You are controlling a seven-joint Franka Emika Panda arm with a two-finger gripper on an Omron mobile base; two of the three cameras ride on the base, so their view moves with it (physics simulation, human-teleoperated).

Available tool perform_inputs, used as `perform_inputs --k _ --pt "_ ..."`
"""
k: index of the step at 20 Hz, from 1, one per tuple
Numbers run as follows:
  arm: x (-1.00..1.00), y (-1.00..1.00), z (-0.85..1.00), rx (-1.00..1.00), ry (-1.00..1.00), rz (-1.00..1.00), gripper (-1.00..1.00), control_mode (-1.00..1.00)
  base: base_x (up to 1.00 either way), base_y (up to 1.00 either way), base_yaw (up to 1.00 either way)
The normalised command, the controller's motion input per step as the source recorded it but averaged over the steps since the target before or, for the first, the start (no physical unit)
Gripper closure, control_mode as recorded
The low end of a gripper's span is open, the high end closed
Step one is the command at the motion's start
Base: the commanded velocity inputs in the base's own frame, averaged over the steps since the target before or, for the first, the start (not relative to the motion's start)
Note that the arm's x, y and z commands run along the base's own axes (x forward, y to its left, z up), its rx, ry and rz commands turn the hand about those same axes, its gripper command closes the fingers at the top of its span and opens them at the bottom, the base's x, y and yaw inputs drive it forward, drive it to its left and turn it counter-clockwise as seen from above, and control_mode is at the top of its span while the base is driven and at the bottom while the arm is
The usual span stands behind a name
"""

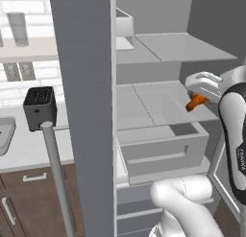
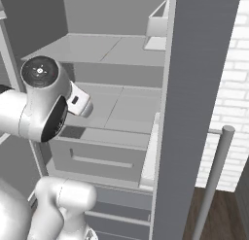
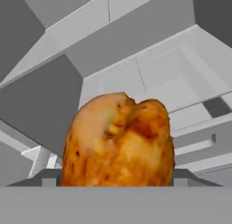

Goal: Place one corn and one chicken drumstick in each tupperware on the nearby counter, to pack two identical lunches.

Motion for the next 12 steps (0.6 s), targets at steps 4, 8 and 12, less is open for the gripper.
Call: perform_inputs --k 4,8,12 --pt "-0.56 0.02 -0.4 -0.07 0.03 0.03 1.0 -1.0 0.0 0.0 0.0" --pt "-0.14 0.09 -0.52 -0.11 0.05 0.04 1.0 -1.0 0.0 0.0 0.0" --pt "-0.42 0.0 -0.36 -0.08 0.0 0.12 1.0 1.0 -0.23 0.0 0.08"
